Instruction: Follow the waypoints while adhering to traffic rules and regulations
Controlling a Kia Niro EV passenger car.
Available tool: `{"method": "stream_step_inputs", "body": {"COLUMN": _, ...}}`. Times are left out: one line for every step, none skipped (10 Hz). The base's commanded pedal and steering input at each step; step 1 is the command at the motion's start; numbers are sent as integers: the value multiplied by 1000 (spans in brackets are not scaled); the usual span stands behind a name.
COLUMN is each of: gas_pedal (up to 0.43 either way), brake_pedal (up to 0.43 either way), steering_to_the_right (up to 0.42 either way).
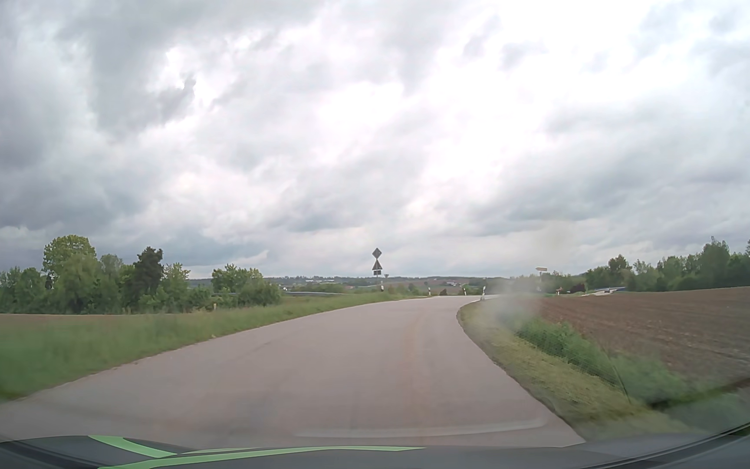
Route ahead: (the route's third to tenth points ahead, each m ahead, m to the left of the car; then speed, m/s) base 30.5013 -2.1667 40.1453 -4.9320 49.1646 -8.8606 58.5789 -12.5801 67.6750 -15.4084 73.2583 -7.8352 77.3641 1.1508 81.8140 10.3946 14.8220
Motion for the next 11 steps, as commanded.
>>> {"method": "stream_step_inputs", "body": {"gas_pedal": 0, "brake_pedal": 98, "steering_to_the_right": 42}}
{"method": "stream_step_inputs", "body": {"gas_pedal": 0, "brake_pedal": 98, "steering_to_the_right": 39}}
{"method": "stream_step_inputs", "body": {"gas_pedal": 0, "brake_pedal": 104, "steering_to_the_right": 37}}
{"method": "stream_step_inputs", "body": {"gas_pedal": 0, "brake_pedal": 104, "steering_to_the_right": 36}}
{"method": "stream_step_inputs", "body": {"gas_pedal": 0, "brake_pedal": 116, "steering_to_the_right": 36}}
{"method": "stream_step_inputs", "body": {"gas_pedal": 0, "brake_pedal": 116, "steering_to_the_right": 36}}
{"method": "stream_step_inputs", "body": {"gas_pedal": 0, "brake_pedal": 122, "steering_to_the_right": 36}}
{"method": "stream_step_inputs", "body": {"gas_pedal": 0, "brake_pedal": 134, "steering_to_the_right": 36}}
{"method": "stream_step_inputs", "body": {"gas_pedal": 0, "brake_pedal": 134, "steering_to_the_right": 37}}
{"method": "stream_step_inputs", "body": {"gas_pedal": 0, "brake_pedal": 140, "steering_to_the_right": 37}}
{"method": "stream_step_inputs", "body": {"gas_pedal": 0, "brake_pedal": 146, "steering_to_the_right": 37}}
